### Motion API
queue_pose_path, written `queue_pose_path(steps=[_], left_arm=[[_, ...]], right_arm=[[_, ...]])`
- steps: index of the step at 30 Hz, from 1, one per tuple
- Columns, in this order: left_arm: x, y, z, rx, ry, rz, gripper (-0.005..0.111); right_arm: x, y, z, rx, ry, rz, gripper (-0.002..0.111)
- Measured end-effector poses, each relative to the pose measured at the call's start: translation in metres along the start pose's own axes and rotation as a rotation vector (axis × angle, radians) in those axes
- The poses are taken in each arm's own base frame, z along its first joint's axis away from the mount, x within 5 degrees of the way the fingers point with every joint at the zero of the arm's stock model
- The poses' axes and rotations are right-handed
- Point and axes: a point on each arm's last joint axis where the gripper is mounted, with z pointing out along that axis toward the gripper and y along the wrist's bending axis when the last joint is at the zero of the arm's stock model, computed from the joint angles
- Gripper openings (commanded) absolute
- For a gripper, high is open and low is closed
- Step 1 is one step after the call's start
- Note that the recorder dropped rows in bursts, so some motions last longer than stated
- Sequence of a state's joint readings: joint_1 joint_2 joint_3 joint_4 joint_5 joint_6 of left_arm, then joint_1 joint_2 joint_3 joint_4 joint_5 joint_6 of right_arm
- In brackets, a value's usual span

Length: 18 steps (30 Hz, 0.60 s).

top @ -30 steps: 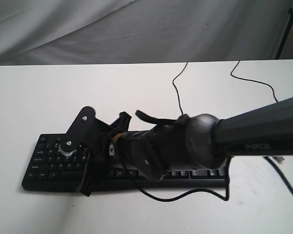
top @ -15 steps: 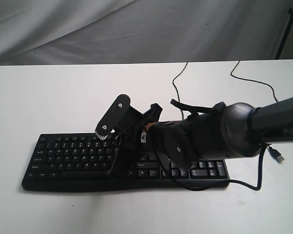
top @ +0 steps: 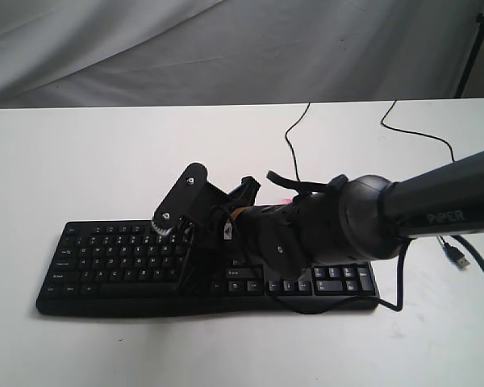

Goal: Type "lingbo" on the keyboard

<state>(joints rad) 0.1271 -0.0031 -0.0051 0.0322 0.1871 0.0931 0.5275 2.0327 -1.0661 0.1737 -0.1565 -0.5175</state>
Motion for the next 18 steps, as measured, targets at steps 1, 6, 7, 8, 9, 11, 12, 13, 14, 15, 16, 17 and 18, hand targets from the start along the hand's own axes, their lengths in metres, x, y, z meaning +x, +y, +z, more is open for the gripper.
queue_pose_path(steps=[1, 6, 7, 8, 9, 11, 12, 13, 14, 15, 16, 17, 18], left_arm=[[0.0, 0.0, 0.0, 0.0, 0.0, 0.0, 0.001], [0.0, 0.0, 0.0, 0.0, 0.0, 0.0, 0.001], [0.0, 0.0, 0.0, 0.0, 0.0, 0.0, 0.001], [0.0, 0.0, 0.0, 0.0, 0.0, 0.0, 0.001], [0.0, 0.0, 0.0, 0.0, 0.0, 0.0, 0.001], [0.0, 0.0, 0.0, 0.0, 0.0, 0.0, 0.001], [0.0, 0.0, 0.0, 0.0, 0.0, 0.0, 0.001], [0.0, 0.0, 0.0, 0.0, 0.0, 0.0, 0.001], [0.0, 0.0, 0.0, 0.0, 0.0, 0.0, 0.001], [0.0, 0.0, 0.0, 0.0, 0.0, 0.0, 0.001], [0.0, 0.0, 0.0, 0.0, 0.0, 0.0, 0.001], [0.0, 0.0, 0.0, 0.0, 0.0, 0.0, 0.001], [0.0, 0.0, 0.0, 0.0, 0.0, 0.0, 0.001]], right_arm=[[0.0005, 0.0002, 0.0004, -0.001, 0.002, 0.0, 0.0], [0.0055, 0.0022, 0.0048, -0.007, 0.019, 0.0, 0.0], [0.0062, 0.0024, 0.0054, -0.008, 0.022, 0.0, 0.0], [0.0074, 0.0029, 0.0065, -0.01, 0.026, 0.0, 0.0], [0.008, 0.0031, 0.0071, -0.01, 0.028, 0.0, 0.0], [0.0091, 0.0035, 0.008, -0.012, 0.031, -0.001, 0.0], [0.0093, 0.0036, 0.0082, -0.012, 0.032, -0.001, 0.0], [0.0093, 0.0036, 0.0082, -0.012, 0.032, -0.001, 0.0], [0.0091, 0.0035, 0.0082, -0.011, 0.03, -0.001, 0.0], [0.0091, 0.0035, 0.0082, -0.011, 0.03, -0.001, 0.0], [0.009, 0.0035, 0.0082, -0.01, 0.029, -0.001, 0.0], [0.0089, 0.0034, 0.0082, -0.01, 0.028, -0.001, 0.0], [0.0088, 0.0033, 0.0082, -0.009, 0.027, -0.001, 0.0]])
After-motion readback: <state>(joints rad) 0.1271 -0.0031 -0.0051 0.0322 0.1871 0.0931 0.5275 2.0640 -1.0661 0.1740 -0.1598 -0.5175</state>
